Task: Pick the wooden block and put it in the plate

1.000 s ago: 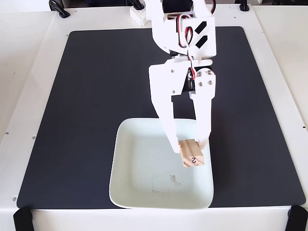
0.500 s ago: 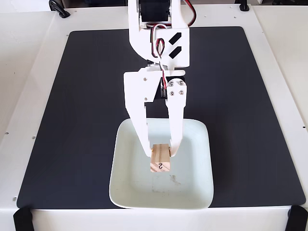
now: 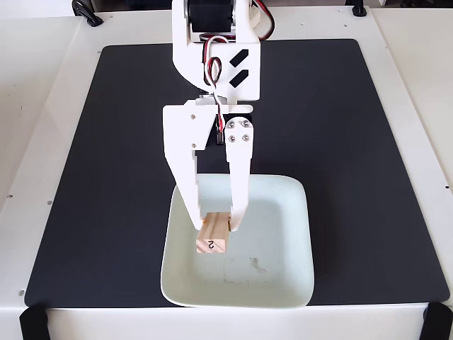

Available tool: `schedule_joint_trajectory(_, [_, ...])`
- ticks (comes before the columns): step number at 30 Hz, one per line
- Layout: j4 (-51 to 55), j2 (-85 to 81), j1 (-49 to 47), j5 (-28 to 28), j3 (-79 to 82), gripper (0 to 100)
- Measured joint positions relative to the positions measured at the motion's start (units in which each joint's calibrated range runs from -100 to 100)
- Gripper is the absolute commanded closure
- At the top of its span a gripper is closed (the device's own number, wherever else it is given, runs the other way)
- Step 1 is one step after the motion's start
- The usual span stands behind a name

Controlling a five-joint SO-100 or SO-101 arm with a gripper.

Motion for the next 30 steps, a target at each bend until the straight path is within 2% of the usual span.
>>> schedule_joint_trajectory(3, [0.0,-0.3,0.0,0.0,2.4,95])
schedule_joint_trajectory(12, [0.0,-3.9,0.3,0.0,6.6,63])
schedule_joint_trajectory(17, [0.0,-4.2,0.3,0.0,6.6,54])
schedule_joint_trajectory(25, [0.0,-4.2,0.3,0.0,6.8,55])
schedule_joint_trajectory(27, [0.0,-4.2,0.3,0.0,6.8,61])
schedule_joint_trajectory(30, [0.0,-5.4,0.2,0.0,7.3,80])
